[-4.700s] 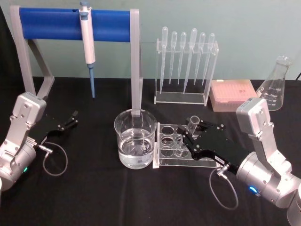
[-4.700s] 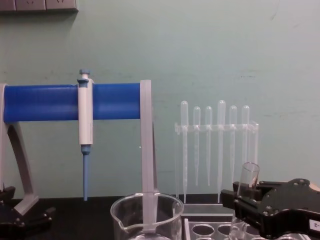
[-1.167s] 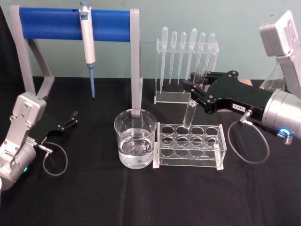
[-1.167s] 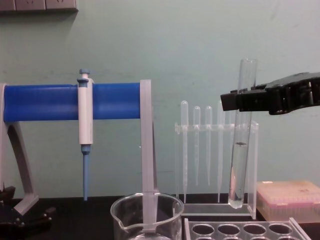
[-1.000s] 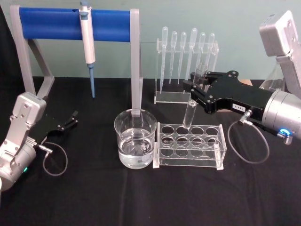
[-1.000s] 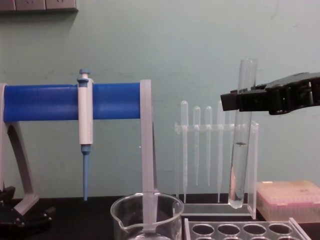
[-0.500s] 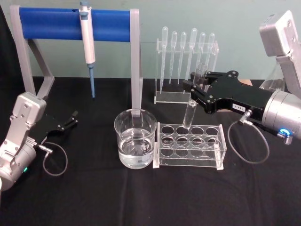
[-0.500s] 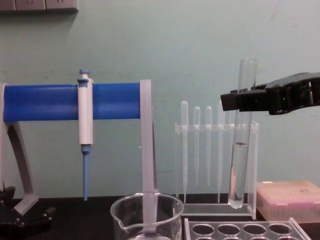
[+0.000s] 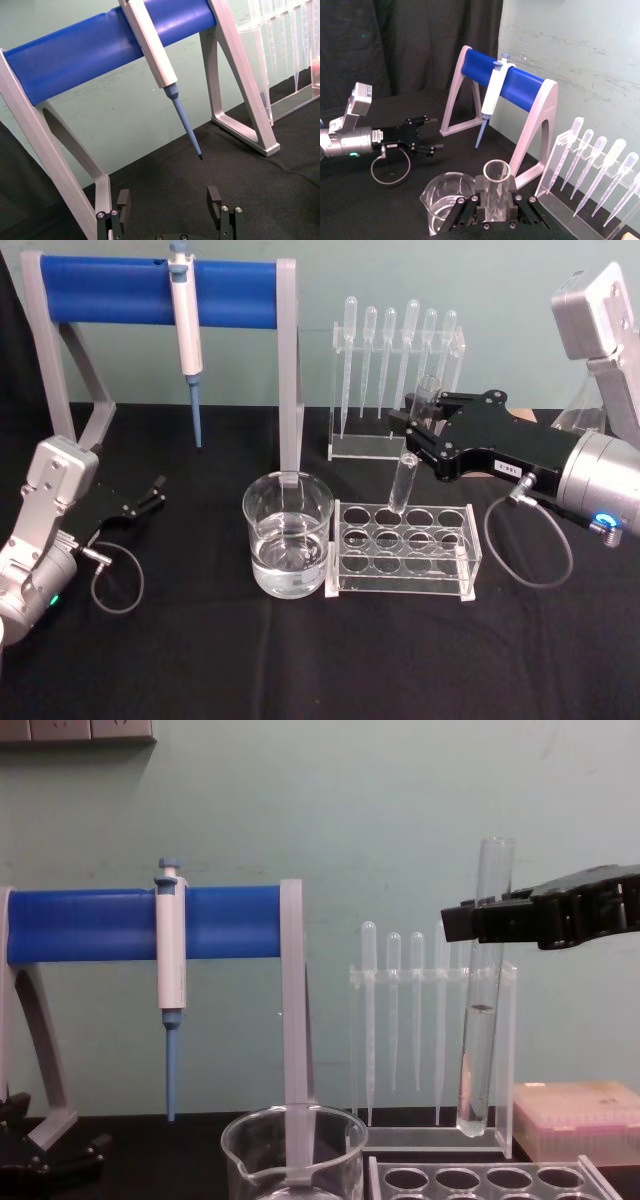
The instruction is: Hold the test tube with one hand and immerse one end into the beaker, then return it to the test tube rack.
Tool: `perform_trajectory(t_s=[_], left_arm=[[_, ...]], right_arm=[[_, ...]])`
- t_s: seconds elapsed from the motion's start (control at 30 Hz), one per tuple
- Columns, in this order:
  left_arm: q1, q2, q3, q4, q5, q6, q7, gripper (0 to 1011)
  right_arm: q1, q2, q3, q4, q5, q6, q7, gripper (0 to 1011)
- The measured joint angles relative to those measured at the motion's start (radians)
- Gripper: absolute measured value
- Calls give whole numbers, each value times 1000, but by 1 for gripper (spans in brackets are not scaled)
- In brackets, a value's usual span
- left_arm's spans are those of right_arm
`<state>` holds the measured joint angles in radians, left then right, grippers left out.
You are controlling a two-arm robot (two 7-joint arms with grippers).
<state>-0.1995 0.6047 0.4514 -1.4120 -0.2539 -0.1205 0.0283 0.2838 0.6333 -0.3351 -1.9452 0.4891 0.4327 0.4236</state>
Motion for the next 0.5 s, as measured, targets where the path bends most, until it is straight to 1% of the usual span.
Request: perform_trajectory(t_s=[0.5], left_arm=[[0,0,0,0,0,0,0,1000]], right_arm=[[0,0,0,0,0,0,0,228]])
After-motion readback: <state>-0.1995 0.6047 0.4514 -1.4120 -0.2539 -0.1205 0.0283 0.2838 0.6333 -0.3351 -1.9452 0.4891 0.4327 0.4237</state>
